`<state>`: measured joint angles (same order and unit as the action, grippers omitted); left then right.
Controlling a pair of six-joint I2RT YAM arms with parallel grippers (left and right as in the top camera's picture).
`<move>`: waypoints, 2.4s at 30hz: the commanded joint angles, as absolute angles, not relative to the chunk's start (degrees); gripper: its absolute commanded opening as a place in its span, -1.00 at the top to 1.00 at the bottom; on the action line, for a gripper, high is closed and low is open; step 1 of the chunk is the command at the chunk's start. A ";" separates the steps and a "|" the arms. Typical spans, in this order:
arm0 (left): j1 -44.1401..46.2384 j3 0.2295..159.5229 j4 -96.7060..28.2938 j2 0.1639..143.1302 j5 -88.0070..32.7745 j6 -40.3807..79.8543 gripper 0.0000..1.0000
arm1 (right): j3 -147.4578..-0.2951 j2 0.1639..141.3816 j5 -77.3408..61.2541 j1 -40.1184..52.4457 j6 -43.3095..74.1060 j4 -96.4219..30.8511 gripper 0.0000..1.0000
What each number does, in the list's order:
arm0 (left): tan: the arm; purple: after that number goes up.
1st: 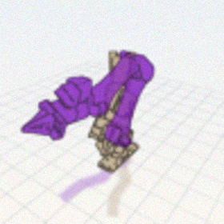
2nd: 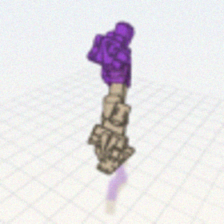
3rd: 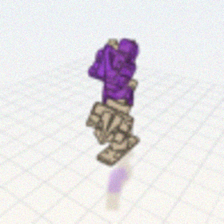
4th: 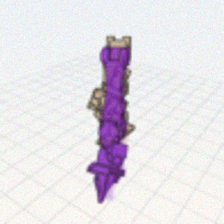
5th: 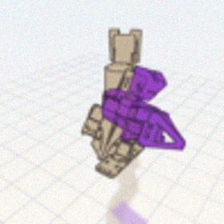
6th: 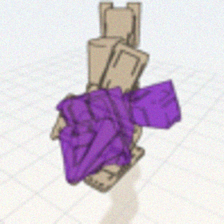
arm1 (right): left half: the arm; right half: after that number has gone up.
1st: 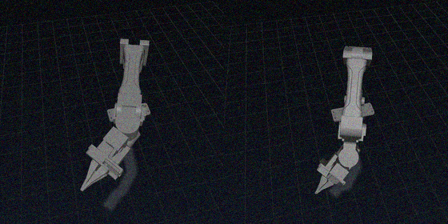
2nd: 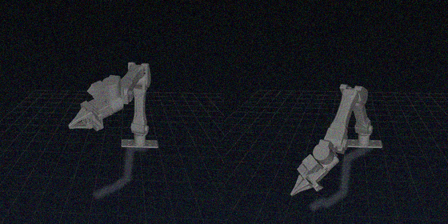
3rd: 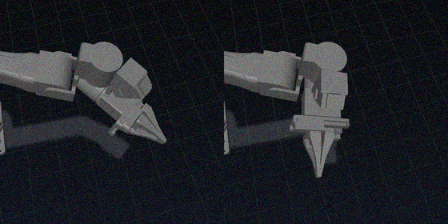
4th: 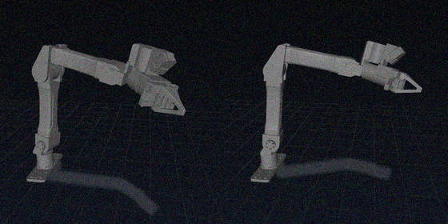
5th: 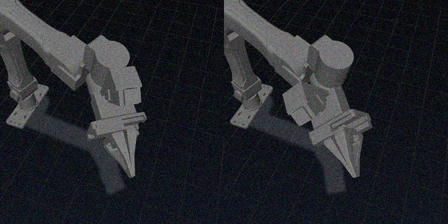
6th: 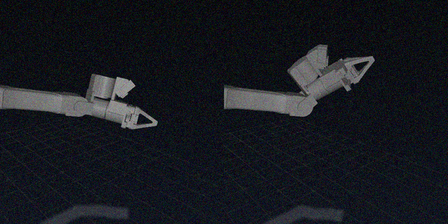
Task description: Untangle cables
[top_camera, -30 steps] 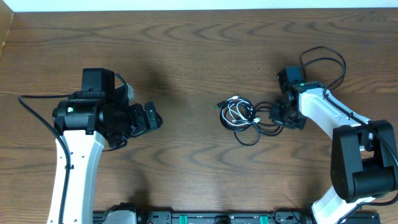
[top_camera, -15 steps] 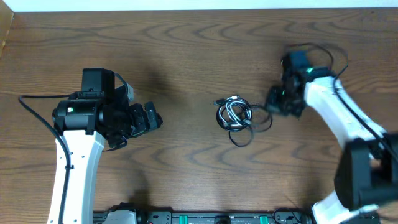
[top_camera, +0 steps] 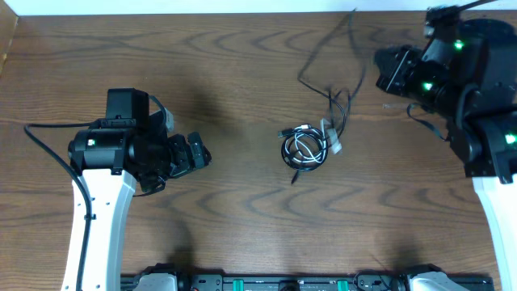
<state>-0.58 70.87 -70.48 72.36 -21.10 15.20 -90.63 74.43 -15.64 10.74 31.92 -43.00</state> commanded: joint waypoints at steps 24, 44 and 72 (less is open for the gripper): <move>-0.40 71.48 -70.63 72.71 -21.41 15.33 -0.96 | -83.94 91.57 -15.68 16.01 37.32 -49.45 -0.86; -0.40 71.48 -70.63 72.71 -21.41 15.33 -0.95 | -83.94 108.75 -17.50 21.04 57.45 -43.55 -0.86; -0.40 71.48 -70.63 72.71 -21.41 15.33 -0.96 | -101.47 96.16 -13.78 22.85 42.17 -43.09 0.98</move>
<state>-0.58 70.87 -70.48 72.36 -21.12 15.22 -92.77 105.43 -12.03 23.70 49.63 -43.64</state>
